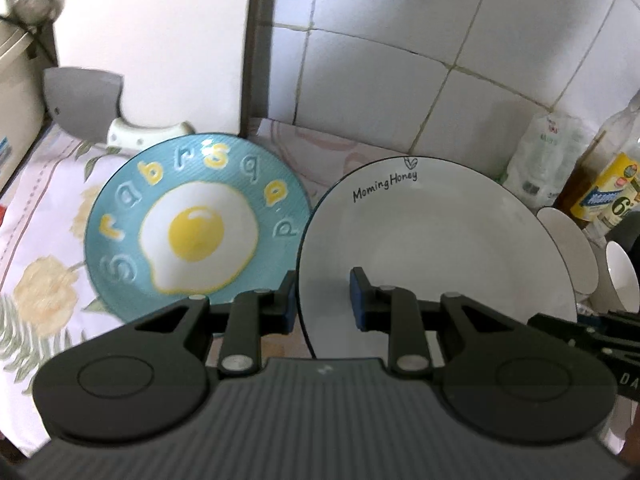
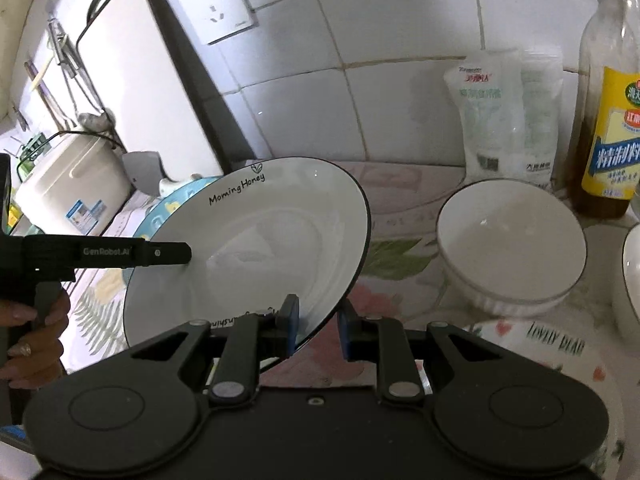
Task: Organize plates and bowls
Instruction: 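Carry the white plate beside the blue egg plate and open both grippers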
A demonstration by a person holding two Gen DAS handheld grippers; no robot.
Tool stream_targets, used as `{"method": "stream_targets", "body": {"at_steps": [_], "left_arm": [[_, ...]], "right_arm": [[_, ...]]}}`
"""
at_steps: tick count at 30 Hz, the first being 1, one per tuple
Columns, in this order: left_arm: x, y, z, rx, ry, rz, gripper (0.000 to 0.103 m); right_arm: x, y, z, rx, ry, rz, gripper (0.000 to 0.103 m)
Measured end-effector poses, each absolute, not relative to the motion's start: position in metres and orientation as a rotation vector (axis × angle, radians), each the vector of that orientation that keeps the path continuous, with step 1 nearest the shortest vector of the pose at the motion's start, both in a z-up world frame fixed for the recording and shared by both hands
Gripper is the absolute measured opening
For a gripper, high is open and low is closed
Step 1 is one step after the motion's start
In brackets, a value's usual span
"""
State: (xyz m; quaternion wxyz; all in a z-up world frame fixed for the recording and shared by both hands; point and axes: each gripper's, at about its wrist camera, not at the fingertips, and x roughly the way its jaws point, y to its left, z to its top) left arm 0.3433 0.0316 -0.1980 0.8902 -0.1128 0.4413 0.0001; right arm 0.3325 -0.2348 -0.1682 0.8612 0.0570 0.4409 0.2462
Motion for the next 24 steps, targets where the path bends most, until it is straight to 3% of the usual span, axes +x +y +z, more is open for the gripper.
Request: {"method": "stream_targets", "body": {"at_steps": [13,24], "left_arm": [[0.396,0.009,-0.222,-0.141,0.988,-0.02,0.025],[0.406,0.013,-0.237,-0.232,1.107,0.033,0.025]], "right_arm": [[0.374,-0.253,-0.205,0.181,0.981,0.497,0.027],[0.376,-0.244,-0.216,0.137,1.014,0.449,0.029]]}}
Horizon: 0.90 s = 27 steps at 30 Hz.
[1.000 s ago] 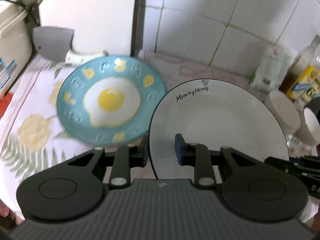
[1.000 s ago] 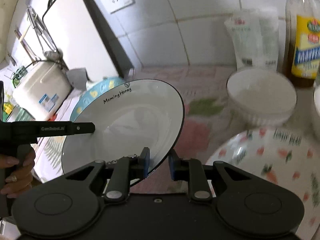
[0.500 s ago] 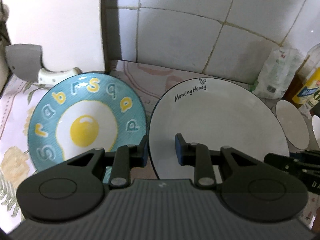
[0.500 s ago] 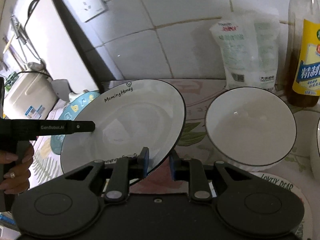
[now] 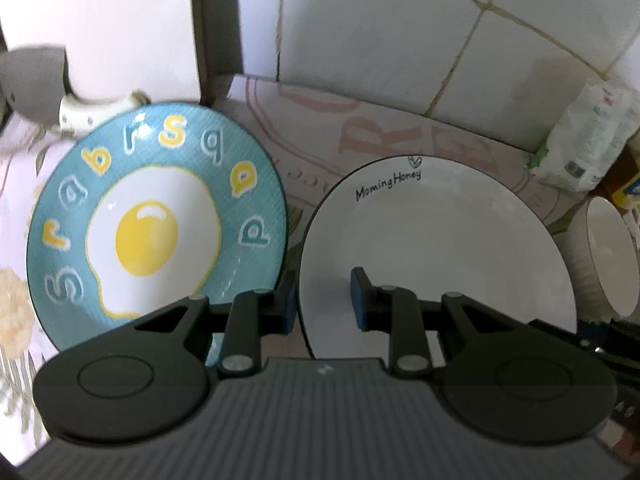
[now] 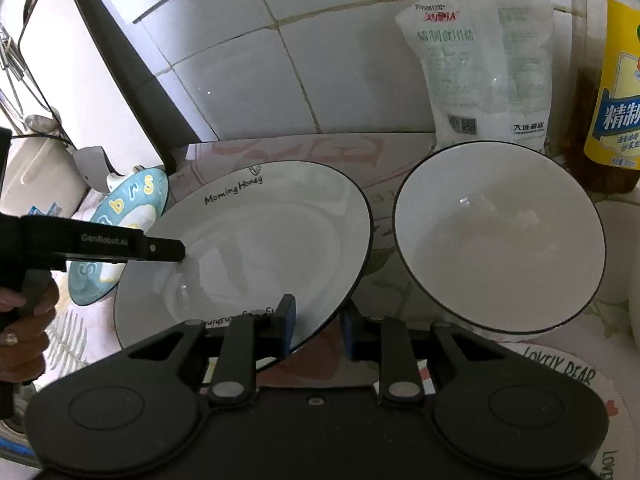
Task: Organize plates and bowls
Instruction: 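Carry the white plate beside the blue egg plate and open both grippers, then move both grippers to the pink-bunny Lovely Bear plate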
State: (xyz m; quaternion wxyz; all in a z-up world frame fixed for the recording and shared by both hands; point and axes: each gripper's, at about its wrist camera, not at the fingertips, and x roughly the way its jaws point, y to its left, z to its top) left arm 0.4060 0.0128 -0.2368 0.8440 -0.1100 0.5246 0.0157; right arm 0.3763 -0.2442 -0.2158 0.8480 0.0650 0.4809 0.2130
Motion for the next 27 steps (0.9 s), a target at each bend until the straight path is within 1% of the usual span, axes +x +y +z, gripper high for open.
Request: {"method": "stream_targets", "body": {"at_steps": [3,5,6,7,8,13,16,21,25,27], "left_arm": [[0.407,0.009,-0.236,-0.205,1.142,0.055,0.025],[0.404,0.007,-0.229,-0.191,1.133,0.056,0.026],[0.403,0.008,-0.226,-0.205,1.126,0.054,0.027],[0.401,0.011,-0.222,-0.232,1.124,0.053,0.031],[0.4,0.014,-0.22,-0.25,1.128,0.054,0.032],[0.385,0.017,-0.198,-0.246,1.125,0.031,0.034],[0.372,0.013,-0.18,-0.221,1.143,-0.012,0.035],[0.347,0.0,-0.142,-0.141,1.157,-0.074,0.036],[0.321,-0.01,-0.107,-0.103,1.142,-0.137,0.041],[0.309,-0.014,-0.093,-0.087,1.134,-0.164,0.042]], "right_arm": [[0.378,-0.242,-0.218,0.129,1.029,0.423,0.028],[0.377,-0.238,-0.221,0.103,1.05,0.401,0.028],[0.377,-0.236,-0.221,0.09,1.057,0.386,0.03],[0.376,-0.235,-0.221,0.086,1.059,0.37,0.031],[0.375,-0.236,-0.219,0.092,1.058,0.359,0.031],[0.363,-0.246,-0.197,0.133,1.033,0.312,0.032],[0.352,-0.251,-0.179,0.155,1.024,0.304,0.036],[0.322,-0.256,-0.142,0.157,0.994,0.298,0.047],[0.293,-0.261,-0.109,0.147,0.956,0.296,0.054],[0.276,-0.265,-0.093,0.14,0.934,0.292,0.062]]}}
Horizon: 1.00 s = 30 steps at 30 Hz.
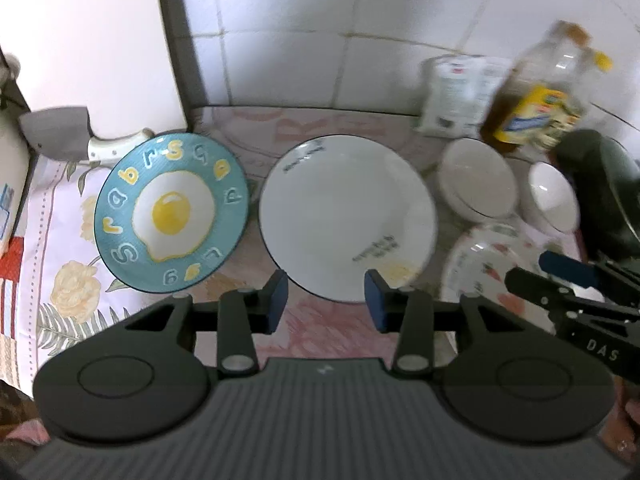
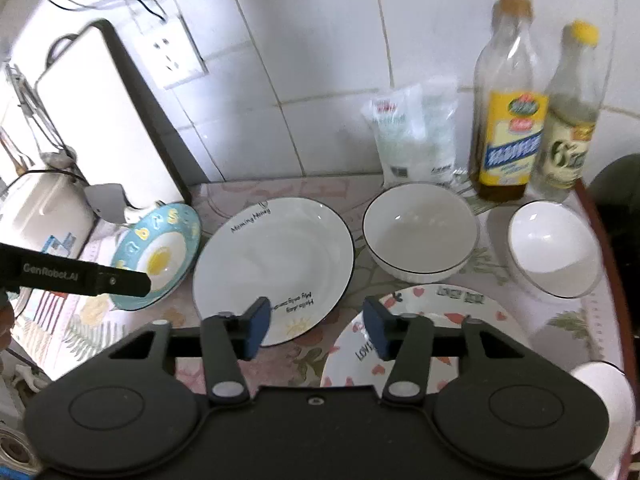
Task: Organize plates and bowls
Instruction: 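Move both grippers to the pink-bunny Lovely Bear plate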
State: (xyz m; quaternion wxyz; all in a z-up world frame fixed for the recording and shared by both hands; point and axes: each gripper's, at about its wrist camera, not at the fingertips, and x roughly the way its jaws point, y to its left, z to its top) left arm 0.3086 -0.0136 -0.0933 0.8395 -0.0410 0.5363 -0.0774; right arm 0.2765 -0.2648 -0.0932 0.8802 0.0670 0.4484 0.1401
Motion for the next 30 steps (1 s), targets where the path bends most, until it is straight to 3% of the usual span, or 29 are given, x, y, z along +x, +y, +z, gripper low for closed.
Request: {"method": "stream_targets", "body": {"at_steps": [8,16,30], "left_arm": [[0.269,-0.04,-0.053,-0.012,1.11,-0.264,0.046],[0.236,-0.074,-0.031,0.08,1.08,-0.37,0.056],[0.219,-0.141,-0.068,0.247,1.15,-0.428,0.069]], "right_arm": [[0.217,-0.282,-0.045,0.13,0.868,0.259,0.071],[0.166,-0.308,-0.025,0.138,0.828,0.151,0.072],[0.123,-0.37,-0.07,0.308,0.785,0.037,0.073]]}}
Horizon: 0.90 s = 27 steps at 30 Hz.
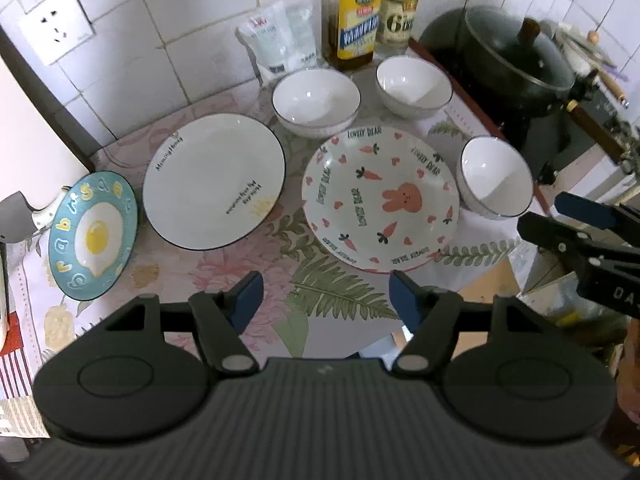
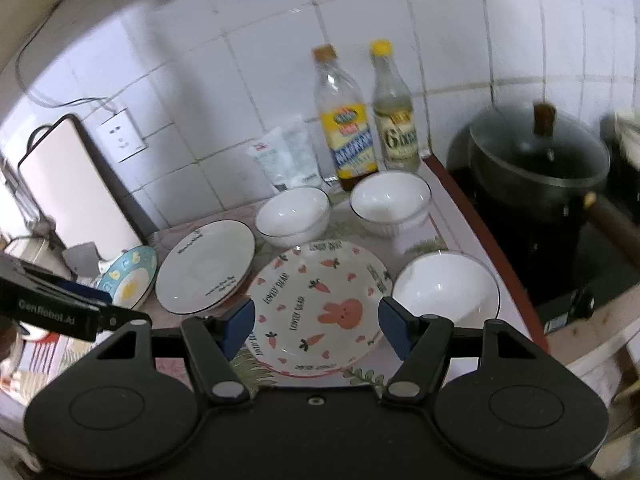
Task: Organize plates and bowls
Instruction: 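Move both grippers to the pink-bunny Lovely Bear plate, then close both grippers on the rim of the Lovely Bear plate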
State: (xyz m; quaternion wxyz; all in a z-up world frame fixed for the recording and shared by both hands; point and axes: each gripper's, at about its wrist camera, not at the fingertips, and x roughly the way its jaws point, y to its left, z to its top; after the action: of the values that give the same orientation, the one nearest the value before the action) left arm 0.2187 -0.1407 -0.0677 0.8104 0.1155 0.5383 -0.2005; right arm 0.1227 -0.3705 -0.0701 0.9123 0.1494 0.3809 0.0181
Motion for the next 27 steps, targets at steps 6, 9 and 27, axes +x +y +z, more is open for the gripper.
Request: {"method": "stream_targets", "body": {"at_steps": [6,9,27], "left_arm": [[0.226,-0.156,-0.104,0.242,1.174,-0.367,0.071],[0.229,-0.159,-0.119,0.209,1.168,-0.356,0.071],[0.262,-0.162,-0.213,0.118,1.098,-0.235,0.071]], "right_arm": [[0.125,-0.382,-0.115,0.374,0.815,0.034,0.073],[0.124,-0.382,-0.132,0.359,0.775,0.003,0.073],[0.155,-0.376,-0.218,0.401,0.791,0.019,0.073]]}}
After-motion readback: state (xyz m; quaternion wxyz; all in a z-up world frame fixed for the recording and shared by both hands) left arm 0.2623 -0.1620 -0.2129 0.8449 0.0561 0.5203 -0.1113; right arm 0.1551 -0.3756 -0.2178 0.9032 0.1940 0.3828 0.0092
